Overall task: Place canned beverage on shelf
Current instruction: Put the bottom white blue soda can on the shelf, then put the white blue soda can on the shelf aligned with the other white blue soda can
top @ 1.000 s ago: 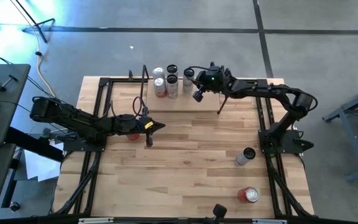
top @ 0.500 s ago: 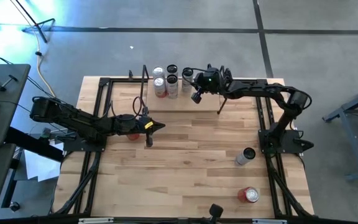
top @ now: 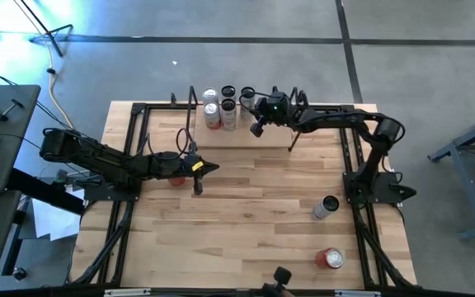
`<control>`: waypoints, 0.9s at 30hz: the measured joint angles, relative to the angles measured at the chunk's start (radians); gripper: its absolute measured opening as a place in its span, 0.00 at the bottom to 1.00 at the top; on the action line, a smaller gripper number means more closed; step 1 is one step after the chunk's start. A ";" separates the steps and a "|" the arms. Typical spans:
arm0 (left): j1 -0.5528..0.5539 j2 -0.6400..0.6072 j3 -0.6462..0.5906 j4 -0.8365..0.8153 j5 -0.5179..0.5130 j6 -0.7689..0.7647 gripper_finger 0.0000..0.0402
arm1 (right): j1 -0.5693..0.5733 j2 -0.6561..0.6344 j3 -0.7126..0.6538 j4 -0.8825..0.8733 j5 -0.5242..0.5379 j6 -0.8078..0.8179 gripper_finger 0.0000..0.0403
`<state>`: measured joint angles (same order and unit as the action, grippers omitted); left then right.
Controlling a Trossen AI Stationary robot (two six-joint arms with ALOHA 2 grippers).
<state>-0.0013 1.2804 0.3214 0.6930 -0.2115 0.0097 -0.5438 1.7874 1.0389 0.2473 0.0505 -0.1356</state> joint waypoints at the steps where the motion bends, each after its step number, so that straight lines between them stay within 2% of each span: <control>1: 0.000 0.000 0.000 0.000 0.000 0.000 0.00 | -0.001 0.002 0.000 0.004 0.001 0.000 0.00; 11: 0.000 0.000 0.000 -0.001 0.000 0.001 0.00 | -0.013 0.007 0.000 0.027 0.002 -0.001 0.00; 14: 0.000 0.000 0.000 -0.001 0.000 0.001 0.00 | -0.009 -0.012 0.000 -0.024 0.002 -0.003 0.00; 21: 0.000 0.000 0.000 -0.001 0.000 0.002 0.00 | 0.050 -0.182 0.000 -0.319 0.002 -0.027 0.00; 27: -0.001 0.000 0.000 -0.001 0.000 0.001 0.00 | 0.188 -0.400 0.000 -0.690 0.006 -0.017 0.00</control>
<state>-0.0021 1.2806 0.3214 0.6918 -0.2115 0.0109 -0.3554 1.3870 1.0389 -0.4429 0.0570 -0.1529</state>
